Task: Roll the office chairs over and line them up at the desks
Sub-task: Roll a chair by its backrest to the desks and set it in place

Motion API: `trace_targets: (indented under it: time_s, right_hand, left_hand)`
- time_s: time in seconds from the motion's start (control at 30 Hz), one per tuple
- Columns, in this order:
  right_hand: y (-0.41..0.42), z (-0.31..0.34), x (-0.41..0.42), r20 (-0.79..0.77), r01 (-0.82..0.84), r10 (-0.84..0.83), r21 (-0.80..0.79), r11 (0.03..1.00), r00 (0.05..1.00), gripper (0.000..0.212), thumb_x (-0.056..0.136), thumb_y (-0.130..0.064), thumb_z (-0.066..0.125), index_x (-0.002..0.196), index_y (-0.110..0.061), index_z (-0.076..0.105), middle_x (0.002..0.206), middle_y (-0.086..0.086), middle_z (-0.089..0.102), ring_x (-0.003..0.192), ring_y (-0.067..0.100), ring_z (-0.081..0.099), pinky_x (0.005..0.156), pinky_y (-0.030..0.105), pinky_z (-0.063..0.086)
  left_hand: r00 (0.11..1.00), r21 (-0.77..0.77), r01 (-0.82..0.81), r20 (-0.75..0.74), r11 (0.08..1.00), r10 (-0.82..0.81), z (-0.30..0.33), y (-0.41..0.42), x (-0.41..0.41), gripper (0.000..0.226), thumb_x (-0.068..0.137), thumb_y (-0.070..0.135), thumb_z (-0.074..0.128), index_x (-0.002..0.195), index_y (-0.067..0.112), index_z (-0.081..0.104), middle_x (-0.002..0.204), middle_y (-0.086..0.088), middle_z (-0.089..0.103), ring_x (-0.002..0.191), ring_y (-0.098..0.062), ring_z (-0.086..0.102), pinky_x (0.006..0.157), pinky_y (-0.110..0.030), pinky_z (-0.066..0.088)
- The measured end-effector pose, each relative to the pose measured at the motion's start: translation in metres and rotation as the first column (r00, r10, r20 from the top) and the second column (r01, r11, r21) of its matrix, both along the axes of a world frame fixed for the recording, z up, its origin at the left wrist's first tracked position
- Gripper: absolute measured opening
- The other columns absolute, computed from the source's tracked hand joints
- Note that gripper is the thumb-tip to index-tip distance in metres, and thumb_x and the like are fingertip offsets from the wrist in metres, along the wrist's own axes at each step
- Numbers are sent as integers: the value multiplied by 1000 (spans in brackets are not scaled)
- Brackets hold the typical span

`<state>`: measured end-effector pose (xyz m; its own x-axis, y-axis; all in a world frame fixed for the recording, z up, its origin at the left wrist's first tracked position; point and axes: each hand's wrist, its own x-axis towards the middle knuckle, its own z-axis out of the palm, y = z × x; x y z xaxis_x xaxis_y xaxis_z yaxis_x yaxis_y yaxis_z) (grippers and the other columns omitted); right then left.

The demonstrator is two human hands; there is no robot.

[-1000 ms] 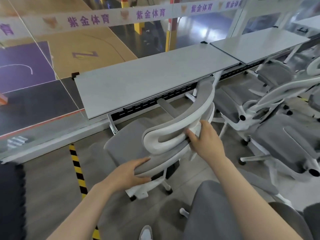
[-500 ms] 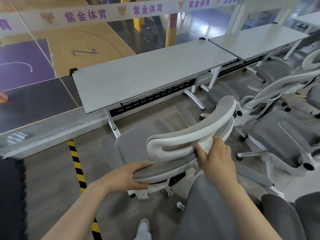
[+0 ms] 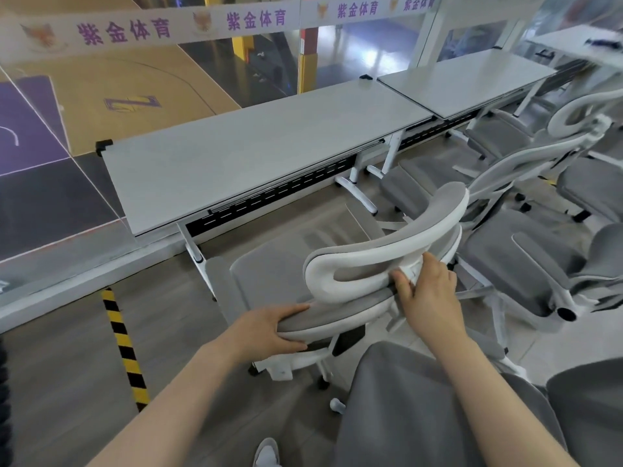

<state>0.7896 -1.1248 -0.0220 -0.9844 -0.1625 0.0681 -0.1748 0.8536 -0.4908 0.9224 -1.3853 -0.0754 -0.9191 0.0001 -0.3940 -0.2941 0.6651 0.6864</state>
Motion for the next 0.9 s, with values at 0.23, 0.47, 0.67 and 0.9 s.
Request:
trace_targets:
  time_s: [0.23,0.47,0.67,0.9]
  right_hand:
    - [6,4,-67,52,-8,10,-35,999,999,54,92,-47,54,129,-9,44,124,15,50,118,35,40,89,47,42]
    - [7,4,-108,62,-43,47,-65,997,997,43,92,-48,56,114,-13,49,115,13,53,113,37,44,86,43,39]
    - [10,1,-128,18,-67,69,-102,993,997,40,82,-65,44,96,-28,44,98,2,52,101,37,50,82,46,46]
    - [10,5,-145,42,-72,78,-121,990,996,28,86,-53,55,99,-29,48,98,0,56,101,36,54,87,49,48]
  left_hand:
    - [997,30,-48,-58,998,49,-10,16,-53,77,73,59,75,142,52,40,133,22,56,121,-3,52,107,-28,41]
    - [992,6,-59,-113,998,59,-14,20,-86,77,74,61,71,144,45,41,140,21,52,127,-4,50,108,-29,41]
    - [993,-16,-36,-116,999,34,-14,21,-103,77,78,62,67,146,45,37,142,18,51,128,-9,49,107,-32,41]
    - [987,-57,-36,-158,998,27,-10,26,-114,75,82,60,66,148,41,36,140,17,51,125,-9,50,102,-28,42]
